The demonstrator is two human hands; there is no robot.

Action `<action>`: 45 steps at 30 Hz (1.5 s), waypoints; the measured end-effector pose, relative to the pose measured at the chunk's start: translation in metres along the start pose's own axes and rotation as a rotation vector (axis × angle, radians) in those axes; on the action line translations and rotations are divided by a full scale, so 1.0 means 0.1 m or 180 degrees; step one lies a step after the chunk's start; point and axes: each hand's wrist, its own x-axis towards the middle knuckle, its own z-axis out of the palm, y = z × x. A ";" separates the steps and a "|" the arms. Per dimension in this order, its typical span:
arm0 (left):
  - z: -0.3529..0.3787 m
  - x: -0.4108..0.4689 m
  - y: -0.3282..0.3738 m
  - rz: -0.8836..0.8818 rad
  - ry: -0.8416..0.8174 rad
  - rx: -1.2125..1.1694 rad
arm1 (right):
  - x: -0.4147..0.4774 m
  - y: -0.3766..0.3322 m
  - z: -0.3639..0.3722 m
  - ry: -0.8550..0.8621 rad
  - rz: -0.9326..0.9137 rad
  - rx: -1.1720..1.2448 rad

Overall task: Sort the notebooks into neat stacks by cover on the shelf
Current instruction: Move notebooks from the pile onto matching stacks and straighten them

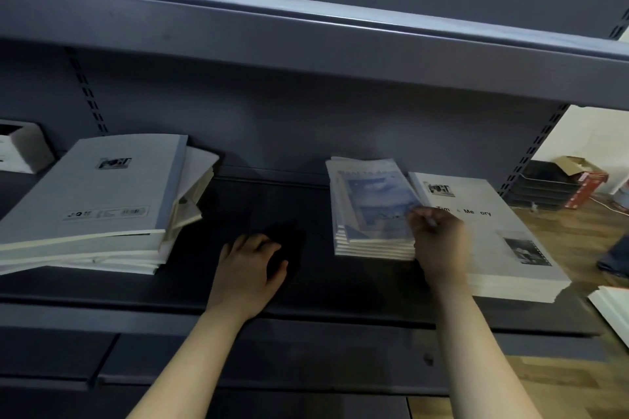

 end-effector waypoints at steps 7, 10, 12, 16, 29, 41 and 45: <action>0.01 0.00 0.00 -0.0042 0.0009 -0.0002 | 0.07 -0.03 -0.10 -0.0784 0.0247 -0.0019; 0.01 0.00 0.00 -0.0054 0.0023 -0.0020 | 0.07 -0.08 -0.15 -0.0922 0.0078 -0.0549; 0.01 0.00 0.00 -0.0057 0.0004 -0.0023 | 0.03 -0.11 -0.14 -0.0810 -0.0131 -0.0804; 0.00 0.00 0.01 -0.0051 0.0012 -0.0040 | -0.04 -0.13 -0.07 -0.0539 -0.0524 -0.1057; 0.01 0.01 0.00 -0.0079 -0.0004 -0.0062 | -0.03 -0.06 -0.01 -0.0638 -0.0670 -0.0756; -0.05 0.00 0.04 -0.0036 -0.0054 -0.0049 | -0.05 -0.09 -0.05 -0.0771 -0.0478 -0.0750; -0.10 -0.01 0.03 0.0065 -0.0154 -0.0019 | -0.14 -0.12 -0.01 -0.0780 -0.0513 -0.0997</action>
